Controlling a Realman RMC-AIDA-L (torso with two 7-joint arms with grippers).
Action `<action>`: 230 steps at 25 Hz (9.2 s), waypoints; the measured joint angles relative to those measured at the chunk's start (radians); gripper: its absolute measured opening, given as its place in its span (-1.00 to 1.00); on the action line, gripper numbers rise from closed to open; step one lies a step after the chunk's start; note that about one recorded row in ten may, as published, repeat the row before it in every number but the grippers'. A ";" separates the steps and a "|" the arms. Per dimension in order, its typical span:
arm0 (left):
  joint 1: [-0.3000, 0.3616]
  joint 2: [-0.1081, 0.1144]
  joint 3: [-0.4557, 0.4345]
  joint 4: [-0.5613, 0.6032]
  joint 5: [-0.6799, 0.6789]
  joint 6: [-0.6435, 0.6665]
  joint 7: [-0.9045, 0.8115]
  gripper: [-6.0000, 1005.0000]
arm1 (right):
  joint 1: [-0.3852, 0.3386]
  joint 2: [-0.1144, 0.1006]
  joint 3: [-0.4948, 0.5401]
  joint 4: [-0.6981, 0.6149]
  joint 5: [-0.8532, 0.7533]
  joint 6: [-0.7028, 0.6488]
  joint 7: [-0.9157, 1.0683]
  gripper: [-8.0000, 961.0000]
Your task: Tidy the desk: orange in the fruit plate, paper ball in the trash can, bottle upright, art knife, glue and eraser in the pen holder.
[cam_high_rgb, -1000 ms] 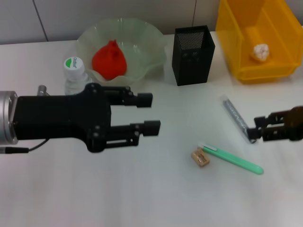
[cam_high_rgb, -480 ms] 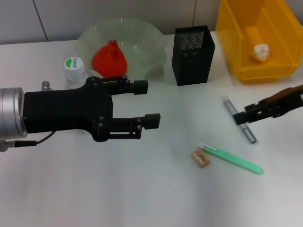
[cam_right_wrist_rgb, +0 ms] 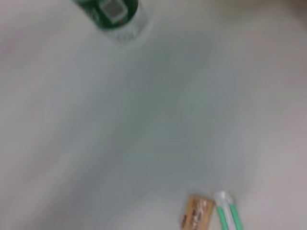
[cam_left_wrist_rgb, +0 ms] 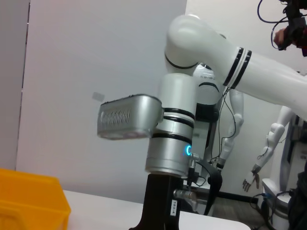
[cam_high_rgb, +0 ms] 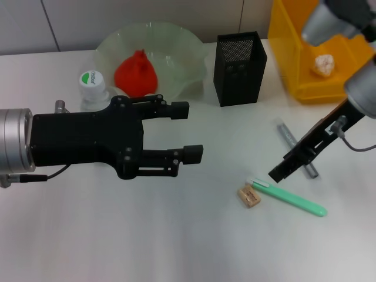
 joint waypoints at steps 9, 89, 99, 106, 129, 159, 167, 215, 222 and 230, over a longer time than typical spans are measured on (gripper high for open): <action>0.020 -0.001 -0.002 0.003 -0.001 0.017 0.002 0.55 | 0.026 0.010 -0.110 0.010 -0.137 0.024 -0.139 0.29; 0.027 0.001 -0.033 -0.041 -0.001 0.027 0.013 0.55 | 0.229 0.042 -0.375 0.421 -0.096 0.322 -0.133 -0.07; 0.026 0.001 -0.035 -0.042 -0.001 0.025 0.014 0.55 | 0.233 0.043 -0.386 0.420 -0.096 0.324 -0.131 -0.11; 0.026 0.001 -0.035 -0.042 -0.001 0.023 0.014 0.55 | 0.235 0.043 -0.386 0.421 -0.096 0.325 -0.130 -0.14; 0.026 -0.001 -0.035 -0.060 -0.003 0.022 0.014 0.55 | 0.235 0.043 -0.417 0.431 -0.095 0.335 -0.124 -0.22; 0.026 0.001 -0.061 -0.082 -0.016 0.031 0.013 0.55 | 0.195 0.040 -0.449 0.333 -0.091 0.306 -0.009 -0.60; 0.032 0.001 -0.061 -0.083 -0.033 0.033 0.009 0.55 | 0.094 0.033 -0.436 0.053 -0.140 0.282 0.018 -0.60; 0.056 0.001 -0.065 -0.088 -0.051 0.045 0.009 0.55 | -0.246 0.031 0.007 0.163 1.135 0.819 -1.127 -0.60; 0.056 0.001 -0.078 -0.096 -0.054 0.045 0.011 0.55 | -0.190 0.029 0.086 0.366 1.262 0.813 -1.377 -0.60; 0.055 0.001 -0.086 -0.107 -0.055 0.046 0.013 0.55 | -0.099 0.029 0.172 0.528 1.273 0.811 -1.523 -0.60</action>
